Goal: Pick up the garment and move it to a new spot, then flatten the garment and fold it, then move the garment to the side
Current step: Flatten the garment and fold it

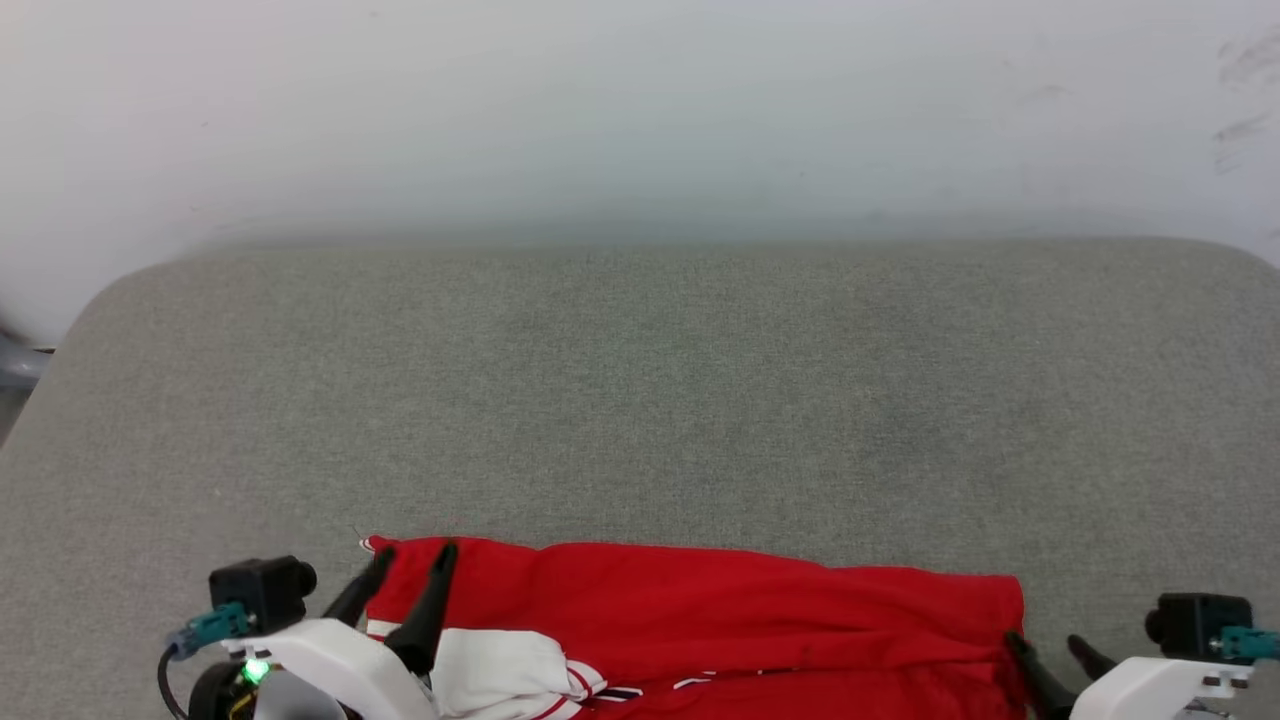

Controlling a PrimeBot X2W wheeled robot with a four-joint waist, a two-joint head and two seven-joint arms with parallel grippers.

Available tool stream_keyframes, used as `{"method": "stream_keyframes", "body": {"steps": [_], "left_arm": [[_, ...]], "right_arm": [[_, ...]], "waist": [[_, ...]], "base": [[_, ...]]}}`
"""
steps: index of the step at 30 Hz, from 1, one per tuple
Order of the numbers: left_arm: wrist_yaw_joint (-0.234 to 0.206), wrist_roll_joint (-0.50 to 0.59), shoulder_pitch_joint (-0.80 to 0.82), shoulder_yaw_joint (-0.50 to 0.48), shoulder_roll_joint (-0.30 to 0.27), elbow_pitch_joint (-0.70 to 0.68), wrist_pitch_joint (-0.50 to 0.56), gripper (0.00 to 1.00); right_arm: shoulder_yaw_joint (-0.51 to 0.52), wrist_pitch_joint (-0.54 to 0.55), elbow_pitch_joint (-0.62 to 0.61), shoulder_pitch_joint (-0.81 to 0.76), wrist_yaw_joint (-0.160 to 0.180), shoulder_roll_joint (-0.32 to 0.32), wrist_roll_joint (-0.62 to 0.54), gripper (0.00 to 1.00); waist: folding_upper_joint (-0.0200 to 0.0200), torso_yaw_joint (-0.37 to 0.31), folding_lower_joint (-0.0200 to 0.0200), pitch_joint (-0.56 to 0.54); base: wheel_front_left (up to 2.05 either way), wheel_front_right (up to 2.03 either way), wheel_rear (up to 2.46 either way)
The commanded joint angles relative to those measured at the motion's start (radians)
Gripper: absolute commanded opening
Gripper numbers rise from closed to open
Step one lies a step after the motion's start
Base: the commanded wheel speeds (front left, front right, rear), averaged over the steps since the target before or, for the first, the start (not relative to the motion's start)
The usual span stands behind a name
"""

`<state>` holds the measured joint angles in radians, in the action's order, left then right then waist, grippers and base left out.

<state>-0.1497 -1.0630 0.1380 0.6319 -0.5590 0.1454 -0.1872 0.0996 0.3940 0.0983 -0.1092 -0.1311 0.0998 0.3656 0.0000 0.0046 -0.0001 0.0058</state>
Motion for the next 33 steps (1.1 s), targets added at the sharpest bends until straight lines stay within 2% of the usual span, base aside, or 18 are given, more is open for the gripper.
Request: {"method": "stream_keyframes", "body": {"steps": [1,8,14,20,31,32,33], "left_arm": [[-0.008,0.015,0.015,-0.007,-0.008,-0.010,-0.012,1.00],[-0.098,0.176,0.033,-0.052,-0.015,-0.104,-0.073,1.00],[-0.158,0.302,0.012,-0.110,0.008,-0.191,-0.079,1.00],[-0.158,0.382,-0.008,-0.156,0.035,-0.240,-0.079,1.00],[-0.119,0.446,-0.017,-0.187,0.082,-0.244,-0.078,1.00],[-0.116,0.449,-0.019,-0.188,0.082,-0.241,-0.078,1.00],[-0.115,0.453,-0.022,-0.191,0.083,-0.239,-0.078,1.00]], "right_arm": [[0.010,0.009,-0.010,-0.013,0.001,0.005,-0.010,1.00],[0.086,0.131,-0.060,-0.001,0.001,0.040,-0.036,1.00],[0.085,0.232,-0.085,0.014,0.001,0.068,-0.048,1.00],[0.053,0.271,-0.047,0.050,0.001,0.045,-0.036,1.00],[-0.022,0.387,0.136,0.021,-0.001,-0.025,0.010,1.00],[-0.031,0.398,0.144,0.018,-0.001,-0.032,0.018,0.47],[-0.037,0.400,0.147,0.017,-0.001,-0.036,0.024,0.00]], "waist": [[0.0000,-0.001,0.0001,-0.005],[0.0000,0.012,0.0001,-0.011],[0.0000,0.046,0.0001,0.013],[0.0000,0.088,0.0001,0.065],[0.0000,0.132,0.0001,0.109],[0.0000,0.131,0.0001,0.109],[0.0000,0.128,0.0001,0.106]], "base": [[0.00,0.00,0.00],[0.00,0.00,0.00],[0.00,0.00,0.00],[0.00,0.00,0.00],[0.00,0.00,0.00],[0.00,0.00,0.00],[0.00,0.00,0.00]]}}
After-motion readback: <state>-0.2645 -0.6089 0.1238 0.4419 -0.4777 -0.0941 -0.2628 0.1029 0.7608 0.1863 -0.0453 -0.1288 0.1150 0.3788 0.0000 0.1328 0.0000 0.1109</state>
